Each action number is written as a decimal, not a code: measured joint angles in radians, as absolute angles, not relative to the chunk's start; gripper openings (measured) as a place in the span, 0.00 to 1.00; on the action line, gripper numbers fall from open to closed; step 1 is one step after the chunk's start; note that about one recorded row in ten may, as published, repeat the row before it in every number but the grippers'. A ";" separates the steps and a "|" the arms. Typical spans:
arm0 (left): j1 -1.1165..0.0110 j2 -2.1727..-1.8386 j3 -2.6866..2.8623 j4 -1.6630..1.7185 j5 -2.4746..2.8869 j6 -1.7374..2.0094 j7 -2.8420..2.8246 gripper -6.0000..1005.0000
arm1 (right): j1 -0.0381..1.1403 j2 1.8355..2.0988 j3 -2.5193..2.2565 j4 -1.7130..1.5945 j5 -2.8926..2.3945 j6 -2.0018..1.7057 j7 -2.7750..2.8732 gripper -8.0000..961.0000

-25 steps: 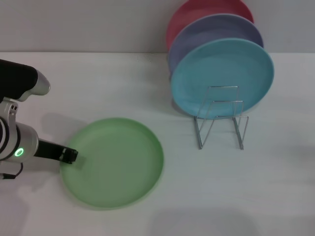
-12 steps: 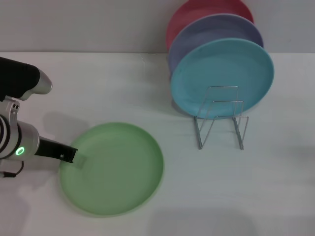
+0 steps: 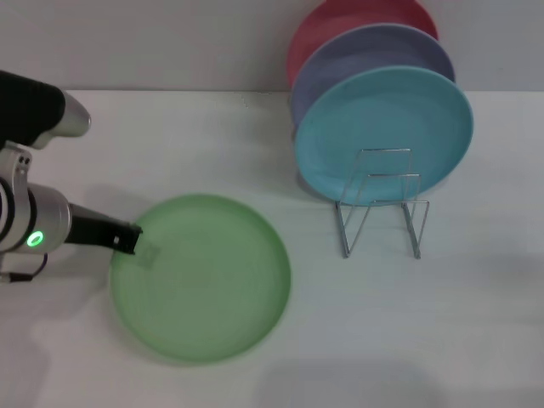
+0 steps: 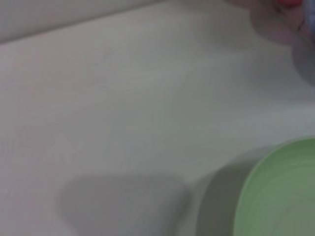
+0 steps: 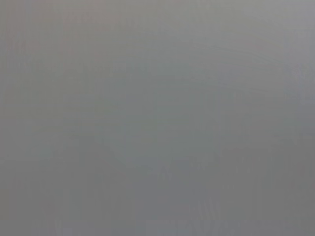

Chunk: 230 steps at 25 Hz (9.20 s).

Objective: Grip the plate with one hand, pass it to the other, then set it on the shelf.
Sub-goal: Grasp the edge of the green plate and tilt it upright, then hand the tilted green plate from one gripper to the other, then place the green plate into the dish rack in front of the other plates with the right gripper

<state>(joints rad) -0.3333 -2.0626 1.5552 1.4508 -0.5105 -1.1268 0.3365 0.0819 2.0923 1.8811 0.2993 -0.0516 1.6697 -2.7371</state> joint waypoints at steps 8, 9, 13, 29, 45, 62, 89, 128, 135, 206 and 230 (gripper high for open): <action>-0.327 -2.063 1.549 1.518 -0.511 -1.116 0.343 0.04 | 0.098 2.092 1.878 0.306 -0.053 1.710 -2.729 0.83; -0.325 -2.063 1.549 1.529 -0.511 -1.116 0.344 0.04 | 0.102 2.092 1.871 0.308 -0.054 1.711 -2.722 0.83; -0.314 -2.063 1.536 1.581 -0.512 -1.107 0.355 0.04 | 0.112 2.087 1.818 0.337 -0.055 1.722 -2.706 0.83; -0.267 -2.065 1.536 1.676 -0.515 -0.956 0.379 0.04 | 0.169 2.061 1.755 0.993 -0.620 0.966 -2.187 0.83; -0.269 -2.066 1.537 1.674 -0.515 -0.885 0.373 0.04 | 0.426 2.073 1.636 1.689 -2.251 0.844 -0.555 0.83; -0.264 -2.067 1.548 1.669 -0.540 -0.881 0.371 0.04 | 0.768 2.067 1.654 1.285 -2.383 0.932 -0.413 0.81; -0.273 -2.068 1.551 1.669 -0.542 -0.877 0.370 0.05 | 0.842 2.069 1.647 1.137 -2.382 0.907 -0.468 0.66; -0.195 -2.064 1.543 1.783 -0.782 -0.806 0.621 0.74 | 0.802 2.074 1.619 1.175 -2.373 0.874 -0.556 0.08; -0.154 -2.066 1.561 1.802 -0.787 -0.677 0.654 0.82 | 0.786 2.074 1.621 1.200 -2.376 0.860 -0.556 0.04; -0.123 -2.063 1.995 0.690 -0.554 1.114 -0.070 0.81 | 0.134 2.074 1.922 1.177 -0.997 1.195 -2.576 0.03; -0.130 -2.065 2.076 0.674 -0.554 1.124 -0.080 0.81 | 0.252 2.067 2.150 1.101 -1.201 1.353 -2.756 0.02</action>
